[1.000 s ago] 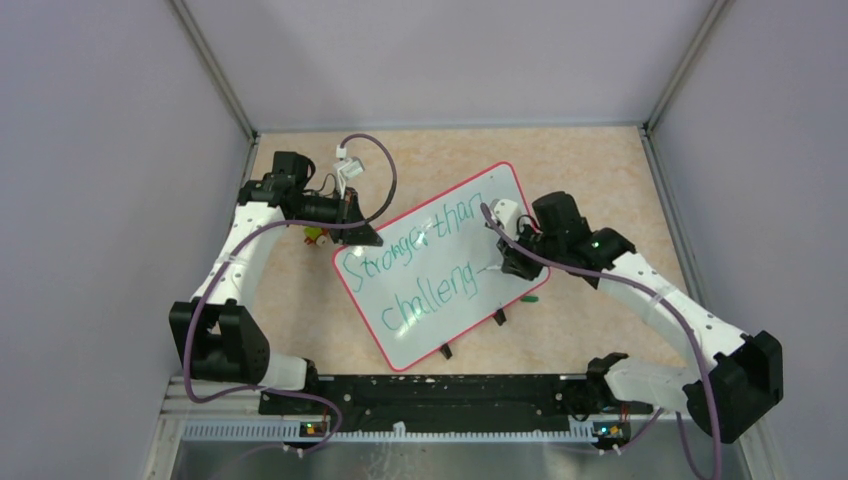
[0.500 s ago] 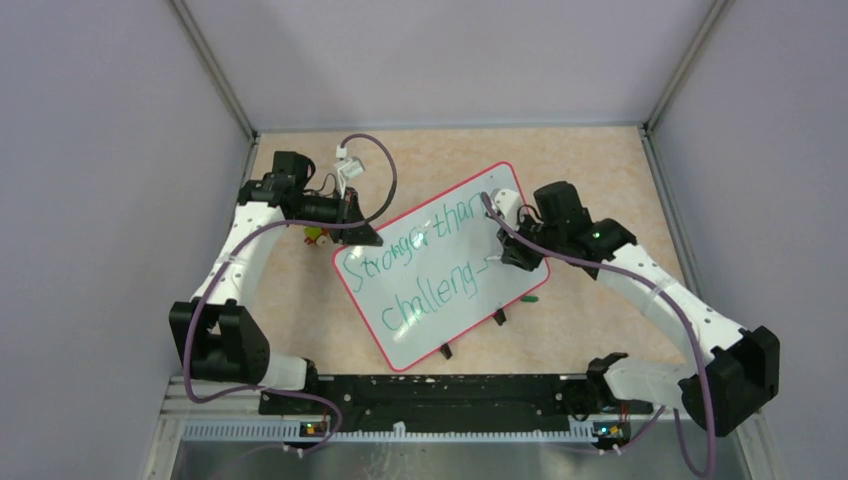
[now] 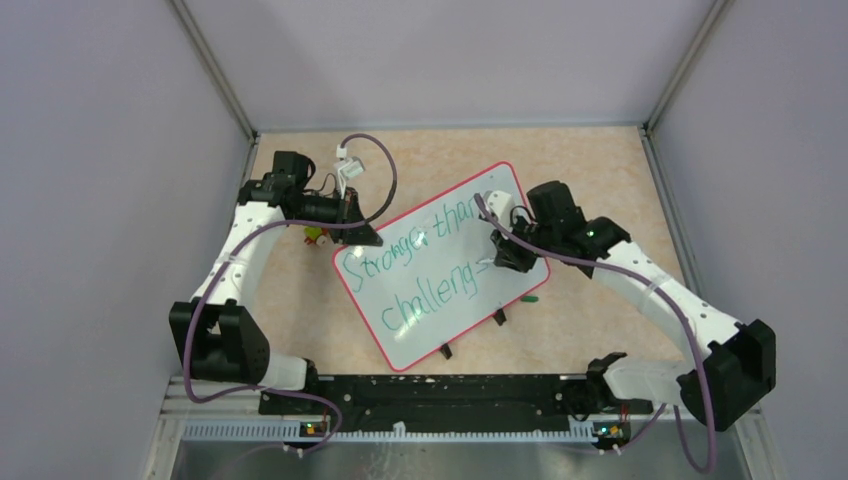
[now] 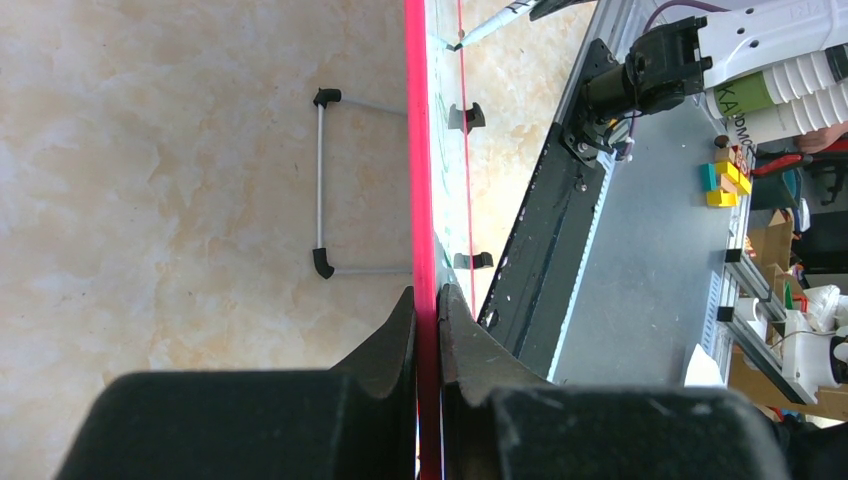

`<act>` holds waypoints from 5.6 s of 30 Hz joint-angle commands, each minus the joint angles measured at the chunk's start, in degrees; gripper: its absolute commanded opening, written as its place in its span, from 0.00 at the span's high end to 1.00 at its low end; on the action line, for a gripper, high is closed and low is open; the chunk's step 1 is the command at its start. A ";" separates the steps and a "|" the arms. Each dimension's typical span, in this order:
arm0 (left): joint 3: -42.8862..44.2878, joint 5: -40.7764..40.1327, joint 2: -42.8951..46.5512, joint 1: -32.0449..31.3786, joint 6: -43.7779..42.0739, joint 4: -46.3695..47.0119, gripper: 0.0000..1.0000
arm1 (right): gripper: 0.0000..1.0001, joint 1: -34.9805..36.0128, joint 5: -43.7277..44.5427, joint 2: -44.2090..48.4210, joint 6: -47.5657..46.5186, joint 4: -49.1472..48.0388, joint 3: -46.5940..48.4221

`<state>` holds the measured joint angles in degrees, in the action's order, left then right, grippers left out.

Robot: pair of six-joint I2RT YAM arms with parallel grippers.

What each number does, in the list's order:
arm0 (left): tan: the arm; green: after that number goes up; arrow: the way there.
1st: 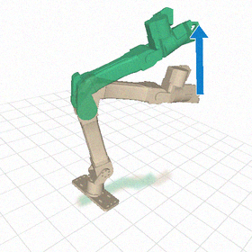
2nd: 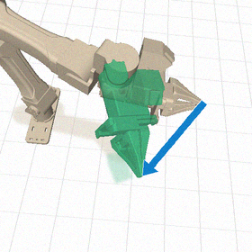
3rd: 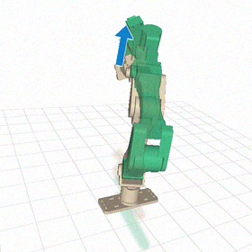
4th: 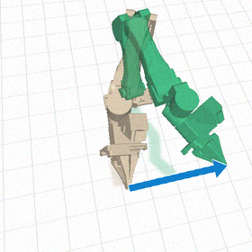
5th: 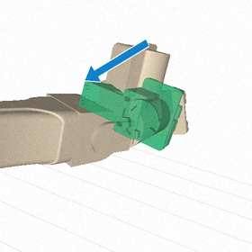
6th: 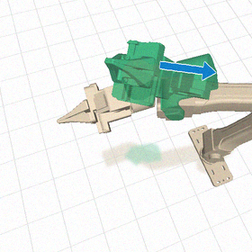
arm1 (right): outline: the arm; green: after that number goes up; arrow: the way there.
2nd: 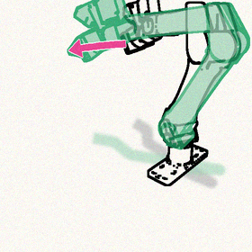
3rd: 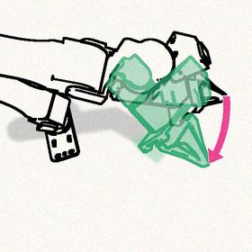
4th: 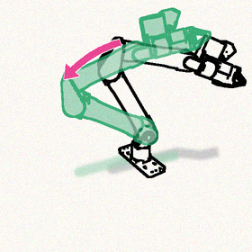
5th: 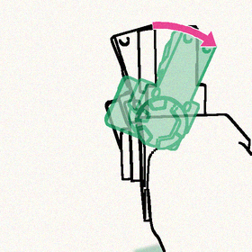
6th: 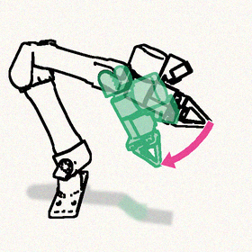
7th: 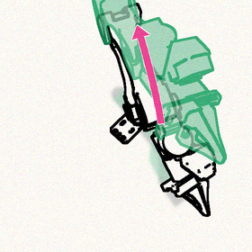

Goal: Write a sentence on the whiteboard

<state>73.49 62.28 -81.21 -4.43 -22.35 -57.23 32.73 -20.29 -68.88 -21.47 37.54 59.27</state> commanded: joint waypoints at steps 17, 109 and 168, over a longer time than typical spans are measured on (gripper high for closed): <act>1.32 -1.46 0.68 -1.20 -4.18 2.44 1.00 | 1.00 1.33 2.98 2.66 -1.78 -2.32 -6.36; 1.02 -1.47 1.34 -1.29 -4.46 2.78 1.00 | 1.00 -8.21 5.80 3.65 -5.60 0.66 -6.99; 0.76 -1.88 1.10 -1.37 -4.35 2.97 1.00 | 1.00 -12.12 2.79 2.64 -4.76 0.65 -5.52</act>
<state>73.49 62.28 -81.10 -4.62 -22.37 -57.21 21.41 -19.18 -65.17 -25.47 41.19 53.98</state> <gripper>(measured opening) 0.107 0.103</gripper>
